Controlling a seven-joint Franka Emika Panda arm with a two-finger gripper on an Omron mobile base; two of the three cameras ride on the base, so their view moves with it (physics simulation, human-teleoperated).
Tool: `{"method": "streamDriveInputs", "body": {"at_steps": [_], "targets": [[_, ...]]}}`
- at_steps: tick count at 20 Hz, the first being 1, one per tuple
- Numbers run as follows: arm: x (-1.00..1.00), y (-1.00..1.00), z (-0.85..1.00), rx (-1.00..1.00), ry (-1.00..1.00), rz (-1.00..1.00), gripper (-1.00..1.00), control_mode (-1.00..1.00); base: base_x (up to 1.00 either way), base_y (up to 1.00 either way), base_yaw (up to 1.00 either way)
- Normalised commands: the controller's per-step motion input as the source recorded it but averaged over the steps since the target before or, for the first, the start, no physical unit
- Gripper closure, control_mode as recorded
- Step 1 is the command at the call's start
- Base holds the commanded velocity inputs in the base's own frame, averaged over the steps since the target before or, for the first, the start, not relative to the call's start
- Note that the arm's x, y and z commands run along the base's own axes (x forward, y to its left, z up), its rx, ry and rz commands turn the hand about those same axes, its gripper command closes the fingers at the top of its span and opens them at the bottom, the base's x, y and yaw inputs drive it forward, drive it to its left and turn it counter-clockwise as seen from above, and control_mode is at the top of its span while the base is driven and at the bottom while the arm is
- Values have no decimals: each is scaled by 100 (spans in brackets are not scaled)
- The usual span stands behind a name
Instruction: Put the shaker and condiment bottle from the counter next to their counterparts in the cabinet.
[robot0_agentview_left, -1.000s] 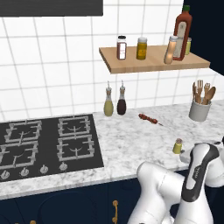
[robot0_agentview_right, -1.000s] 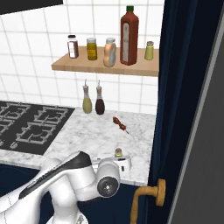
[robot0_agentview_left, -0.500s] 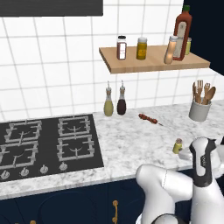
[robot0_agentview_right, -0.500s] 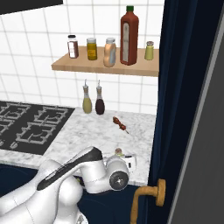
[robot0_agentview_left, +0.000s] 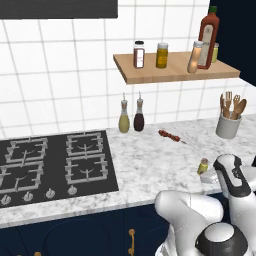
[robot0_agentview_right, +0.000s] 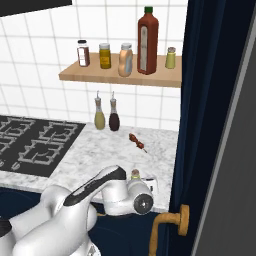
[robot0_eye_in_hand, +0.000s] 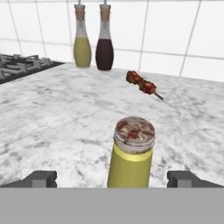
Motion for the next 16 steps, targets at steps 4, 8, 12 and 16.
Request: {"method": "streamDriveInputs", "body": {"at_steps": [4,8,12,16], "targets": [[19,18,-42,0,0,0,-100,-100,0,0,0],[31,15,-31,0,0,0,-100,-100,0,0,0],[36,10,-17,0,0,0,-100,-100,0,0,0],[36,9,-13,0,0,0,-100,-100,0,0,0]]}}
